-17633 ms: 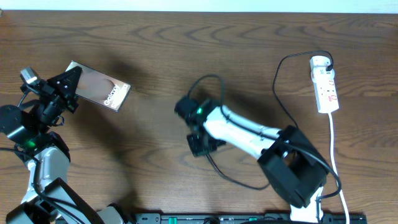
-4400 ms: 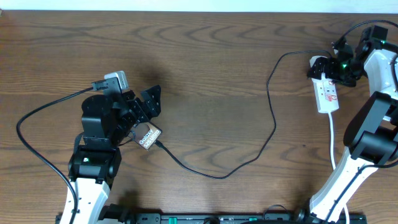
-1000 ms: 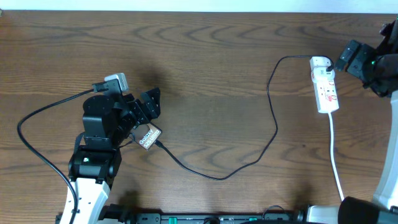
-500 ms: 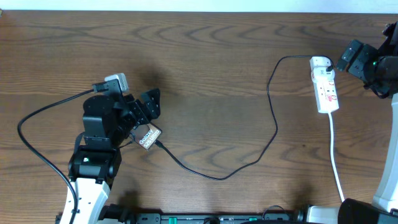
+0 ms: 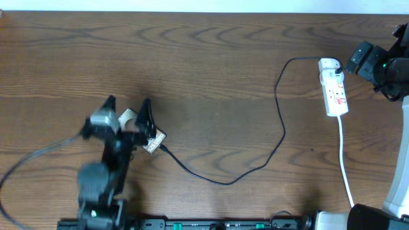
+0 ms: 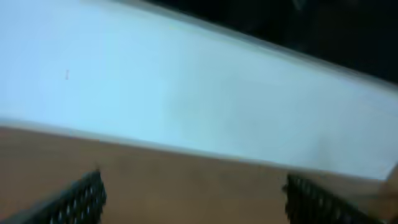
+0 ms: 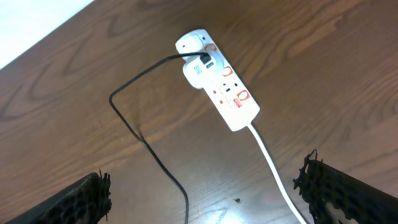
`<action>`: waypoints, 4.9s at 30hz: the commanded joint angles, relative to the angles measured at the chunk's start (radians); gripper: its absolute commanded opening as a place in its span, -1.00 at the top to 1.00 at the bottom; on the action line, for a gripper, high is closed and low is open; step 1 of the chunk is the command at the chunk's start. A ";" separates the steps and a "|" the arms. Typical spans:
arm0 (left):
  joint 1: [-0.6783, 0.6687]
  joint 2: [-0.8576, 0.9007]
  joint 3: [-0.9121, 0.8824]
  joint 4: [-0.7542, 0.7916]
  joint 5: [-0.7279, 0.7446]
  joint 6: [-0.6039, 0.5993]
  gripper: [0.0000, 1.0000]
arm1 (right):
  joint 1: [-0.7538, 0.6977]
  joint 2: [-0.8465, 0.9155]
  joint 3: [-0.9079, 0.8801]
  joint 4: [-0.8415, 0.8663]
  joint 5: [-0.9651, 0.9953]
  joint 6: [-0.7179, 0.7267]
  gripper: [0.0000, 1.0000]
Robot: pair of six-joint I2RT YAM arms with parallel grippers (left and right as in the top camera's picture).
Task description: Plug charger to phone and switch on socket
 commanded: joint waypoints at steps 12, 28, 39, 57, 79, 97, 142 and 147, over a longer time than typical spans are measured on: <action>0.224 -0.445 -0.273 -0.301 0.191 0.099 -0.79 | 0.007 -0.010 0.003 -0.002 0.008 0.010 -0.99; 0.242 -0.443 -0.272 -0.461 0.187 0.099 -0.79 | 0.007 -0.010 0.003 -0.002 0.008 0.010 -0.98; 0.243 -0.443 -0.272 -0.461 0.187 0.099 -0.79 | 0.007 -0.010 0.003 -0.002 0.008 0.010 -0.99; 0.242 -0.443 -0.272 -0.461 0.187 0.099 -0.79 | 0.188 -0.357 -0.643 0.802 0.035 0.006 -0.99; 0.243 -0.443 -0.272 -0.461 0.187 0.099 -0.79 | 0.229 -1.149 -1.812 1.514 0.048 0.006 -0.99; 0.243 -0.443 -0.272 -0.461 0.187 0.099 -0.79 | 0.229 -1.539 -1.812 1.209 0.060 -0.073 -0.99; 0.242 -0.443 -0.272 -0.461 0.187 0.099 -0.79 | 0.229 -1.534 -1.812 1.203 0.060 -0.073 -0.99; 0.242 -0.443 -0.272 -0.461 0.187 0.099 -0.79 | 0.229 -1.534 -1.812 1.203 0.060 -0.073 -0.99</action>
